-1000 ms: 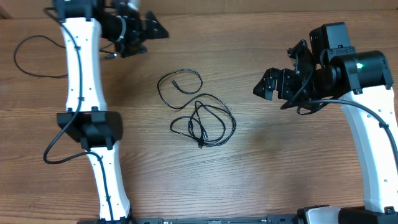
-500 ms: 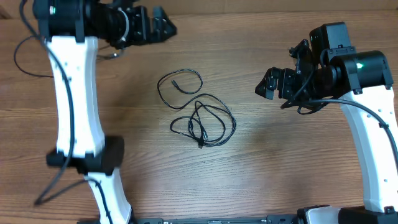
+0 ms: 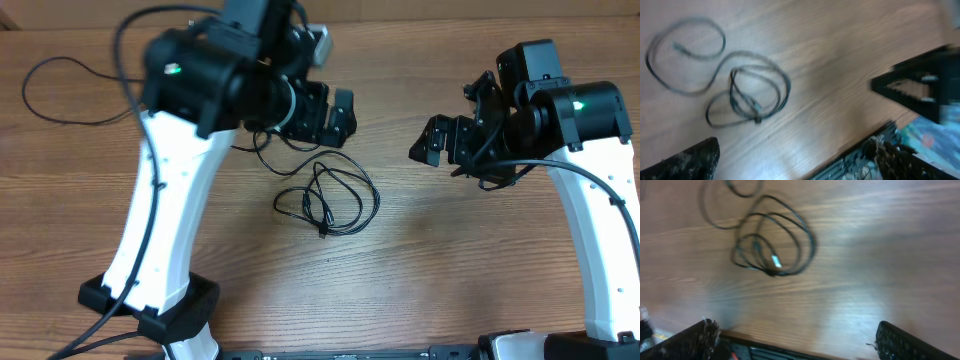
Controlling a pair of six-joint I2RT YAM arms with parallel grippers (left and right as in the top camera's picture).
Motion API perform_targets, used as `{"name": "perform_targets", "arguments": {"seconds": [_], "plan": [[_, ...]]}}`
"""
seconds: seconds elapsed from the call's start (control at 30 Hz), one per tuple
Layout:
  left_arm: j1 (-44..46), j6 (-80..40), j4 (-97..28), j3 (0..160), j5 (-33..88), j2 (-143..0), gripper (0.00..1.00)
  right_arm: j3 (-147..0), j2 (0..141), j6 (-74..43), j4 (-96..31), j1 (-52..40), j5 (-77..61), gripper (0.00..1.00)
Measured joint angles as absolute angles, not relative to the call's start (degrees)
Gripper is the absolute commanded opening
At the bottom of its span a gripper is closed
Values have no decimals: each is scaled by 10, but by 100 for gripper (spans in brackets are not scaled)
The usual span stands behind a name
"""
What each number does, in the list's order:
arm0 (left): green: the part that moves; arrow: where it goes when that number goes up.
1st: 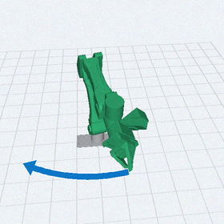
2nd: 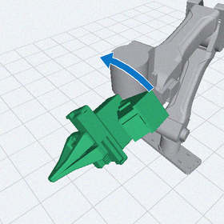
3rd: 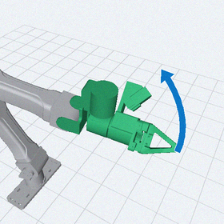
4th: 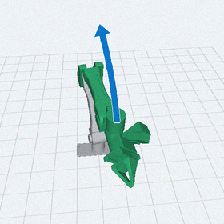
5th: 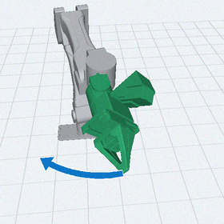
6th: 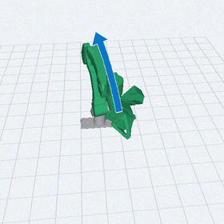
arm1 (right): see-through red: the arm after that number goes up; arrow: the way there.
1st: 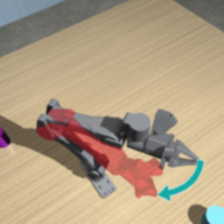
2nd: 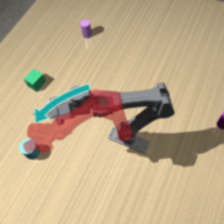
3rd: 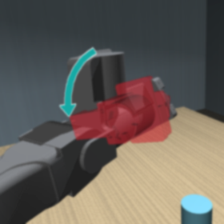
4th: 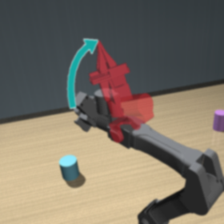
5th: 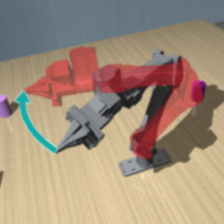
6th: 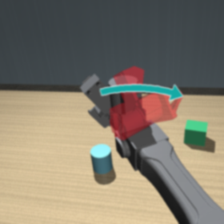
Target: Untangle cables
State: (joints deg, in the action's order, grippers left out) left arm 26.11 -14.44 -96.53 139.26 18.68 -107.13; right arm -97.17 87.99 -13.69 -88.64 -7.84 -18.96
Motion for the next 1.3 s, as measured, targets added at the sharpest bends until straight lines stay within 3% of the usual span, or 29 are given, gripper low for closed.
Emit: {"name": "perform_targets", "arguments": {"seconds": [0.4,0.63,0.83,1.03,1.1,1.13,1.27,1.3], "plan": [[267,-181,-919,1143,153,-1072,96,-972,880,-146,-911,84,-130,100],[285,-190,-796,991,149,-1072,90,-972,880,-147,-912,94,-133,100],[289,-222,-648,870,147,-1075,60,-972,880,-148,-921,77,-137,100],[289,-267,-569,822,134,-1076,51,-972,880,-148,-921,67,-137,100],[289,-276,-569,818,123,-1076,28,-972,880,-148,-921,62,-138,100],[289,-284,-568,817,117,-1076,24,-972,880,-148,-921,59,-137,100],[289,-290,-550,816,102,-1076,26,-972,880,-148,-921,56,-138,100],[289,-291,-545,816,99,-1076,19,-972,880,-148,-921,56,-138,100]]}}
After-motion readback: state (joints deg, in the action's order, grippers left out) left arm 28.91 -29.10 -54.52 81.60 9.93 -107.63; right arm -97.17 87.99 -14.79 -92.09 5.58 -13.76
